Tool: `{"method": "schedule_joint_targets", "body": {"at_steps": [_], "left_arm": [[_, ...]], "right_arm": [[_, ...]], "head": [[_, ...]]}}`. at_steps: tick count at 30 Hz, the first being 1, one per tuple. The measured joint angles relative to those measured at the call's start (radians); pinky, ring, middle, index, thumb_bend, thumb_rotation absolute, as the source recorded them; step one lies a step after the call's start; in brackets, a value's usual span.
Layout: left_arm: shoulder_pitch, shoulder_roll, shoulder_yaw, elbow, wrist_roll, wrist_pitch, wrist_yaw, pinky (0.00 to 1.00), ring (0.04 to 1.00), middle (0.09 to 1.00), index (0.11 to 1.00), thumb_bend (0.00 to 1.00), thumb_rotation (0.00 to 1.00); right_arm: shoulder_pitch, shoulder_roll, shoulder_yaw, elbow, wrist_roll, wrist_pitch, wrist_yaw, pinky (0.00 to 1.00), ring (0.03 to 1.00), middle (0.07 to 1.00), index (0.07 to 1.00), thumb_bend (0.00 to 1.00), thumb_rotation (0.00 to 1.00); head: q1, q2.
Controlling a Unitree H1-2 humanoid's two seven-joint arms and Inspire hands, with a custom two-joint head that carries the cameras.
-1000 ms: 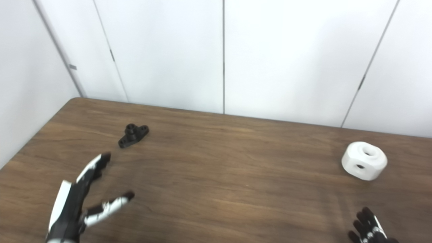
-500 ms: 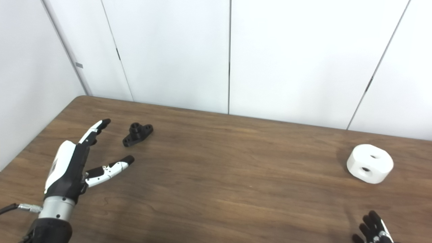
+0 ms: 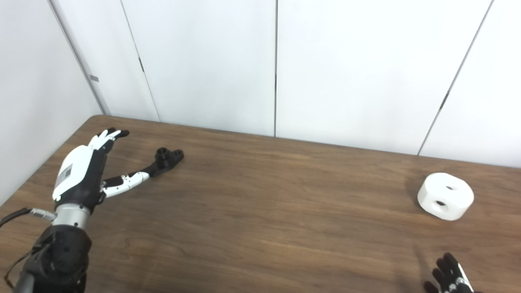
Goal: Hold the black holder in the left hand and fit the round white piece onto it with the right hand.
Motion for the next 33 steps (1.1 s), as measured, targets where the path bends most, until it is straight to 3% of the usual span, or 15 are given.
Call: {"method": "schedule_joint_targets", "body": {"at_steps": [15, 33], "left_arm": [[-0.095, 0.013, -0.068, 0.244, 0.036, -0.002, 0.065, 1.0, 0.999, 0.958, 0.851, 0.83, 0.48], [-0.195, 0.029, -0.082, 0.49, 0.03, 0.001, 0.108, 0.99, 0.991, 0.957, 0.834, 0.82, 0.46]], "right_arm": [[0.001, 0.0, 0.0, -0.001, -0.001, -0.001, -0.002, 1.0, 1.0, 1.0, 1.0, 0.57, 1.0], [0.003, 0.0, 0.0, -0.002, -0.003, -0.002, -0.003, 1.0, 1.0, 1.0, 1.0, 0.57, 1.0]], "head": [[-0.008, 0.008], [-0.023, 0.015]]}}
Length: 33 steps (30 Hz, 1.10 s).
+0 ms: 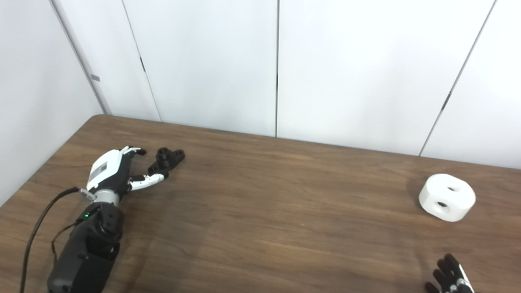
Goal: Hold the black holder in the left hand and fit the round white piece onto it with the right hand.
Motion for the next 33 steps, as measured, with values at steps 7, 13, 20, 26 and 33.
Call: {"method": "schedule_joint_targets", "body": {"at_steps": [7, 13, 20, 26, 33], "left_arm": [[-0.022, 0.009, -0.001, 0.065, -0.019, 0.0, 0.008, 0.99, 0.996, 0.957, 0.832, 0.81, 0.46], [-0.054, 0.013, 0.007, 0.1, -0.047, 0.0, 0.007, 1.0, 0.992, 0.946, 0.83, 0.81, 0.46], [-0.064, 0.016, -0.005, 0.102, -0.07, 0.0, 0.006, 0.95, 0.979, 0.933, 0.807, 0.82, 0.45], [-0.064, 0.016, -0.024, 0.104, -0.076, 0.0, 0.003, 0.96, 0.983, 0.932, 0.8, 0.8, 0.45], [-0.07, 0.016, -0.052, 0.11, -0.075, 0.0, -0.002, 0.94, 0.974, 0.923, 0.766, 0.81, 0.43]], "right_arm": [[0.005, 0.004, 0.0, -0.009, -0.006, 0.006, -0.014, 1.0, 1.0, 1.0, 1.0, 0.59, 1.0], [0.009, 0.004, 0.001, -0.014, -0.011, 0.007, -0.018, 1.0, 1.0, 1.0, 1.0, 0.59, 1.0], [0.024, 0.004, 0.001, -0.031, -0.004, 0.012, -0.018, 1.0, 1.0, 1.0, 1.0, 0.58, 1.0], [0.027, 0.005, 0.001, -0.033, -0.005, 0.013, -0.023, 1.0, 1.0, 1.0, 1.0, 0.6, 1.0], [0.031, 0.005, 0.001, -0.042, -0.005, 0.02, -0.025, 1.0, 1.0, 1.0, 1.0, 0.6, 1.0]], "head": [[-0.012, 0.002], [-0.017, 0.005], [-0.018, 0.015], [-0.02, 0.023], [-0.023, 0.028]]}}
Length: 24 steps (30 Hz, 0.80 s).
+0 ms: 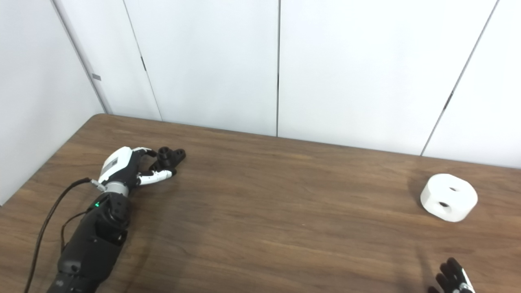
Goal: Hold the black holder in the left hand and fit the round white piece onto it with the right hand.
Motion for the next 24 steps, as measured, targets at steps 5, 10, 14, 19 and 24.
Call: {"method": "schedule_joint_targets", "body": {"at_steps": [5, 10, 14, 19, 24], "left_arm": [[-0.002, 0.0, -0.01, 0.0, 0.0, 0.0, 0.004, 0.93, 0.974, 0.924, 0.765, 0.8, 0.42], [-0.002, -0.001, -0.011, 0.0, 0.011, 0.0, 0.003, 0.98, 0.976, 0.918, 0.754, 0.8, 0.42], [-0.003, -0.005, 0.001, 0.004, 0.041, 0.0, 0.0, 0.98, 0.968, 0.913, 0.742, 0.81, 0.41], [-0.008, -0.012, 0.018, 0.019, 0.074, 0.0, -0.001, 0.96, 0.955, 0.901, 0.731, 0.81, 0.4], [-0.009, -0.016, 0.03, 0.022, 0.099, 0.0, -0.007, 0.96, 0.95, 0.898, 0.727, 0.81, 0.38]], "right_arm": [[0.004, 0.0, 0.0, -0.003, 0.0, 0.0, -0.002, 1.0, 1.0, 1.0, 1.0, 0.61, 1.0], [0.005, 0.0, 0.0, -0.003, 0.0, 0.0, -0.003, 1.0, 1.0, 1.0, 1.0, 0.61, 1.0], [0.007, 0.0, -0.001, -0.005, 0.0, 0.0, -0.004, 1.0, 1.0, 1.0, 1.0, 0.61, 1.0], [0.015, 0.0, -0.002, -0.012, 0.003, 0.001, -0.003, 1.0, 1.0, 1.0, 1.0, 0.61, 1.0], [0.017, -0.001, -0.003, -0.014, 0.008, 0.001, -0.002, 1.0, 1.0, 1.0, 1.0, 0.61, 1.0]], "head": [[-0.002, 0.003], [-0.002, 0.005], [0.002, 0.011], [0.005, 0.015], [0.006, 0.02]]}}
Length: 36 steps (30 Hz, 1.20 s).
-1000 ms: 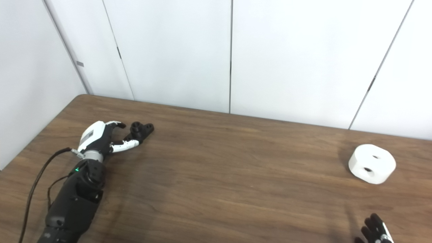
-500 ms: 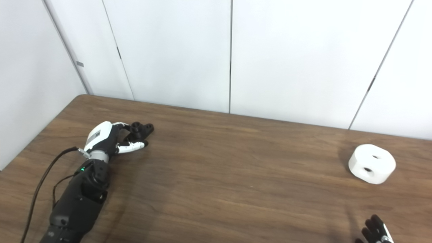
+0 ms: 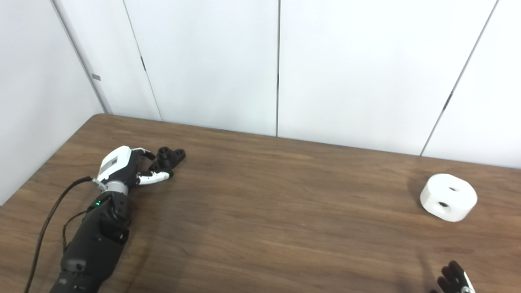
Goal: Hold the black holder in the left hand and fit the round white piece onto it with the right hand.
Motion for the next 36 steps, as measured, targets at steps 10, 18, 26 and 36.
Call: {"method": "schedule_joint_targets", "body": {"at_steps": [10, 18, 26, 36], "left_arm": [[-0.006, -0.006, 0.008, 0.002, 0.023, 0.0, -0.034, 0.93, 0.95, 0.892, 0.734, 0.79, 0.42], [-0.021, -0.006, 0.001, 0.002, 0.04, 0.0, -0.067, 0.91, 0.938, 0.883, 0.713, 0.78, 0.44], [-0.026, -0.006, -0.004, 0.003, 0.019, 0.0, -0.071, 0.92, 0.939, 0.884, 0.706, 0.78, 0.42], [-0.036, 0.004, -0.037, 0.033, 0.022, 0.0, -0.034, 0.93, 0.937, 0.875, 0.69, 0.79, 0.36]], "right_arm": [[0.003, 0.0, -0.002, -0.01, 0.006, 0.008, -0.003, 1.0, 1.0, 1.0, 1.0, 0.6, 1.0], [0.004, 0.0, -0.002, -0.013, 0.006, 0.013, -0.005, 1.0, 1.0, 1.0, 1.0, 0.6, 1.0], [0.005, 0.0, -0.003, -0.015, 0.006, 0.017, -0.006, 1.0, 1.0, 1.0, 1.0, 0.61, 1.0], [0.005, 0.0, -0.003, -0.015, 0.006, 0.017, -0.006, 1.0, 1.0, 1.0, 1.0, 0.6, 1.0]], "head": [[-0.002, 0.008], [-0.005, 0.012], [-0.008, 0.018], [-0.009, 0.023]]}}
